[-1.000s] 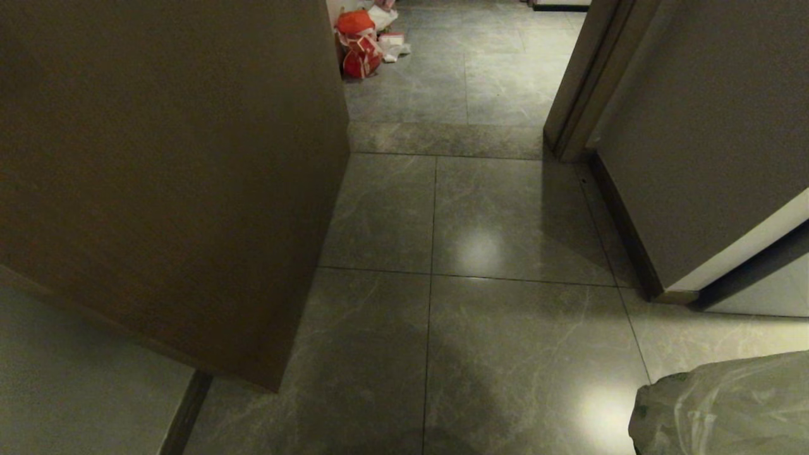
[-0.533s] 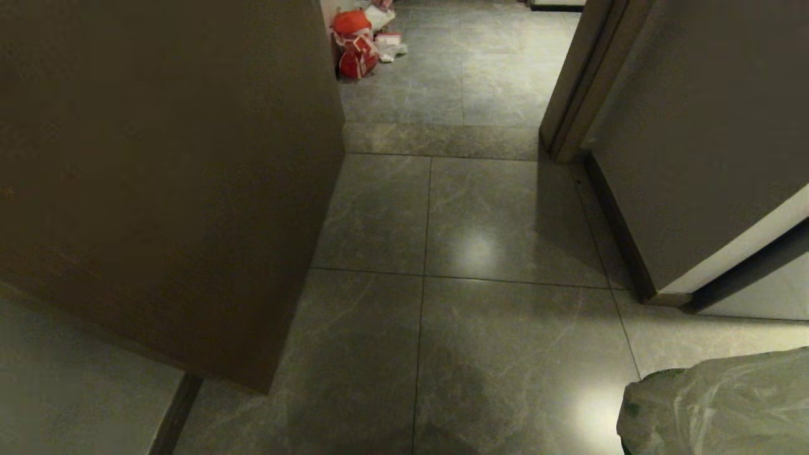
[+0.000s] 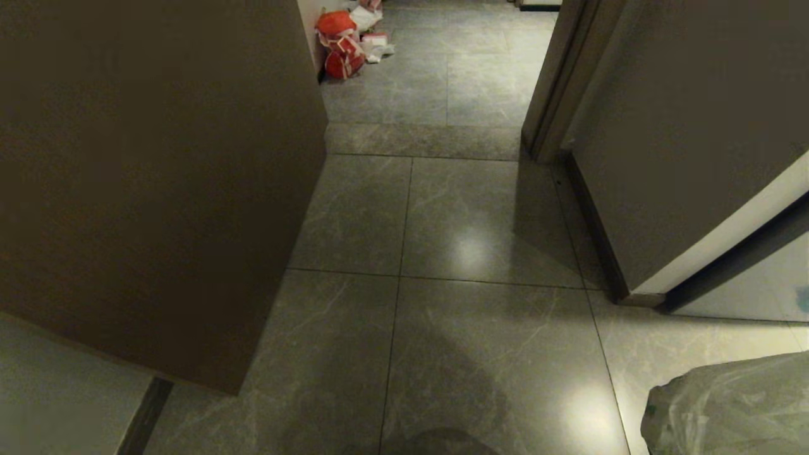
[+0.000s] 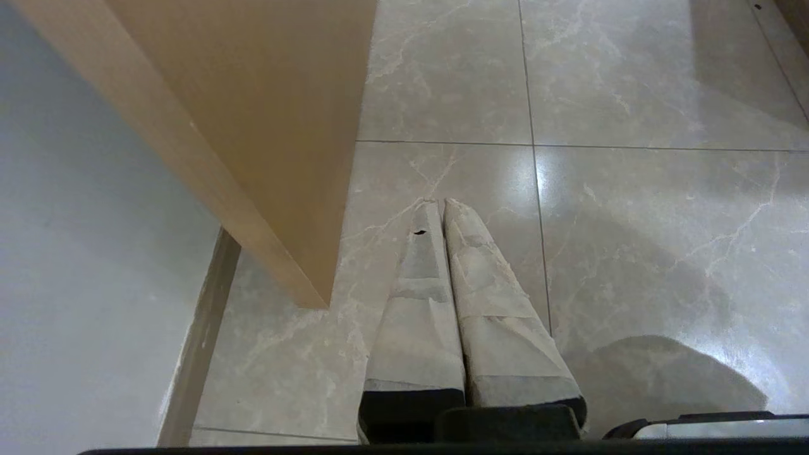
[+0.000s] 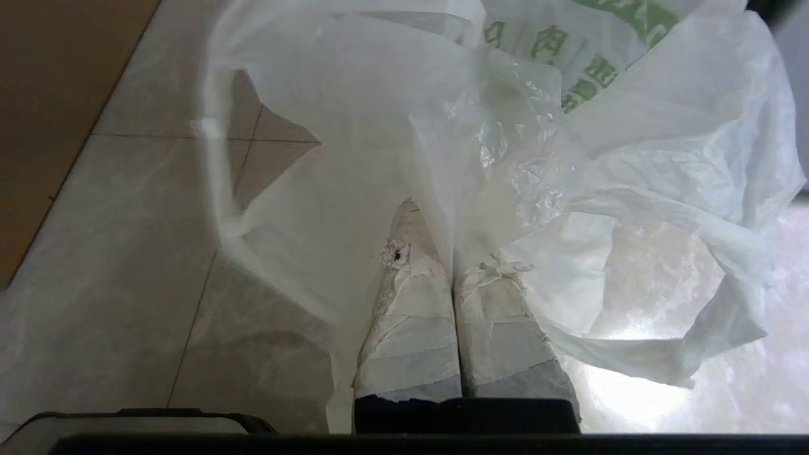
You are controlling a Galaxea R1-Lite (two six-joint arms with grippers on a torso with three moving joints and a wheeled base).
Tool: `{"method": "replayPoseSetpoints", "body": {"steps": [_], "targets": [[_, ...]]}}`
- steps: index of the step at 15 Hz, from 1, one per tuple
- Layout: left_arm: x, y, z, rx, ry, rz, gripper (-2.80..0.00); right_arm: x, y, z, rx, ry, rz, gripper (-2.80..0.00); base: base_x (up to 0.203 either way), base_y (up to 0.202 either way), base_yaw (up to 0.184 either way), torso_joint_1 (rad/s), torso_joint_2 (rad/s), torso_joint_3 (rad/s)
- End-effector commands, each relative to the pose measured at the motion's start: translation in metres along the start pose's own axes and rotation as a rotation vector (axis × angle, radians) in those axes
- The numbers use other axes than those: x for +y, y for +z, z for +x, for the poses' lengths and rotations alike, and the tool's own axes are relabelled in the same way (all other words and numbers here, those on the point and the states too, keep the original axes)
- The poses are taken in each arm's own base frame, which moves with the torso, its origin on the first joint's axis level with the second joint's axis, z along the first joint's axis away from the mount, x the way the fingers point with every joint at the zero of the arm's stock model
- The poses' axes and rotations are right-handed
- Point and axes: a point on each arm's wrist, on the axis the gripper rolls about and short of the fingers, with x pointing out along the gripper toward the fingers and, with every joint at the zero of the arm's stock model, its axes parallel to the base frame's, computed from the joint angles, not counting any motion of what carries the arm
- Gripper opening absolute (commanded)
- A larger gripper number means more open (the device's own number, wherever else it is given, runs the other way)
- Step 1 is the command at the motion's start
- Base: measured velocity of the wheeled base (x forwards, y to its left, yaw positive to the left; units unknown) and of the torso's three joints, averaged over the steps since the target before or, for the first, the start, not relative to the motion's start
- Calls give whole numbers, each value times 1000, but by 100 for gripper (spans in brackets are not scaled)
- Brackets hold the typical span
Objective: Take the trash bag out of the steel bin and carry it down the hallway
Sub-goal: Put the trash bag at the door
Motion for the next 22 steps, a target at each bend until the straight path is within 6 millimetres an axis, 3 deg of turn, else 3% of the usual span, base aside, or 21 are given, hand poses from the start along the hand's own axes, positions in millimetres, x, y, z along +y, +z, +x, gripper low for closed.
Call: {"method": "replayPoseSetpoints", "body": {"steps": [1,7,22], "targets": [[0,0,0,1,-1,2,-280,0,0,0,2,1,0,-280,0,0,0,0,0,0],[0,0,0,-2,3,2,-280,0,0,0,2,1,0,-280,15,0,0,1,0,1],[0,0,0,-4,3,-8,-280,0,0,0,2,1,0,-280,193,0,1,2,1,2]]}}
